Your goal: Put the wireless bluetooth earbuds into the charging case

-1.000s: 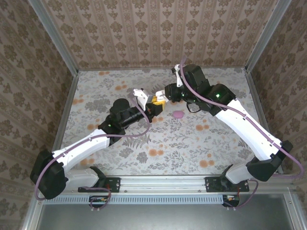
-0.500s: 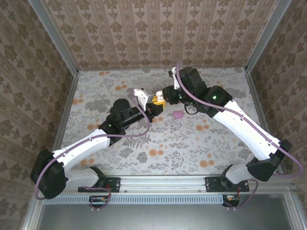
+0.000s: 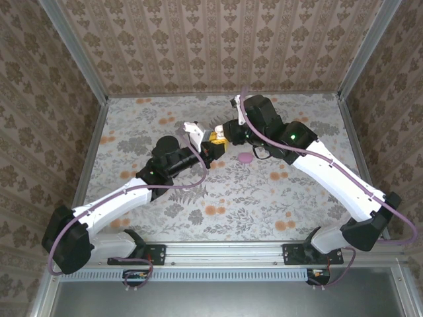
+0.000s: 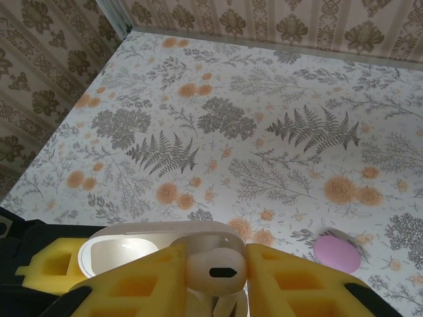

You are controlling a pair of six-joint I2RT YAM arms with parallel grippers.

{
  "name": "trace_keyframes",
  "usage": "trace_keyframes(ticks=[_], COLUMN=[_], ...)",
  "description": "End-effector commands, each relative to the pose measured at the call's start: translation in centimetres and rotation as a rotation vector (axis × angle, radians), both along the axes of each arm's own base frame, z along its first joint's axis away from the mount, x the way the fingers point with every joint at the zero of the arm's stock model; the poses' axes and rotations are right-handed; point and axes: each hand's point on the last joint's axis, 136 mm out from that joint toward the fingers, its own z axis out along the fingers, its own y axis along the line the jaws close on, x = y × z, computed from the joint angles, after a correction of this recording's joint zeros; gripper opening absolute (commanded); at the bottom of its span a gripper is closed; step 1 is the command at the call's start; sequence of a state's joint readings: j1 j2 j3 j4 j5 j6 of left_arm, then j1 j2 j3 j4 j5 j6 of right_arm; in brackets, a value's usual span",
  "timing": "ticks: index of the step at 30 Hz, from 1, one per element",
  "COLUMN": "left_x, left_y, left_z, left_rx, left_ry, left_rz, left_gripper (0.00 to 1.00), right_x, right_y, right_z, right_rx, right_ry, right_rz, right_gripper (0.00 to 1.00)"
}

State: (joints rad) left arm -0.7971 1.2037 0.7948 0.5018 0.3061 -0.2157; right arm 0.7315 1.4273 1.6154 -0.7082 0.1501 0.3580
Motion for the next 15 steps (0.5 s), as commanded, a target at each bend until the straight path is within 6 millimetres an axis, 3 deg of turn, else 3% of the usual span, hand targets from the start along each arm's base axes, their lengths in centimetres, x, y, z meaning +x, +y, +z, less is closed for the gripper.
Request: trace_keyframes(ticks=[1,7,8,15], left_x=[0.1,0.1,0.1,0.1], left_y=[0.0,-0.1,-0.1,0.0], left_z=[3.4,3.5,3.5,3.6], left_rx=[-0.08,-0.082,-0.082,-0.084], left_ry=[-0.051,-0.053,-0.053,-0.054], left_rz=[0.011,0.011,0.011,0.012], left_gripper=[0.25,0.25,0.25,0.25], right_x=[-1.1,-1.4,-1.9,-2.2], right_y=[-0.2,0.1,-0.3,-0.5], right_z=[-0.4,-0.9,0.2,0.4], right_rx=[-0.018,-0.019,0.001,0.01], right_ry=[0.008,0.023,0.002,-0.004], right_rz=[0.034,0.063,0.063,0.064], right_gripper=[0.3,0.32,0.32,0.33])
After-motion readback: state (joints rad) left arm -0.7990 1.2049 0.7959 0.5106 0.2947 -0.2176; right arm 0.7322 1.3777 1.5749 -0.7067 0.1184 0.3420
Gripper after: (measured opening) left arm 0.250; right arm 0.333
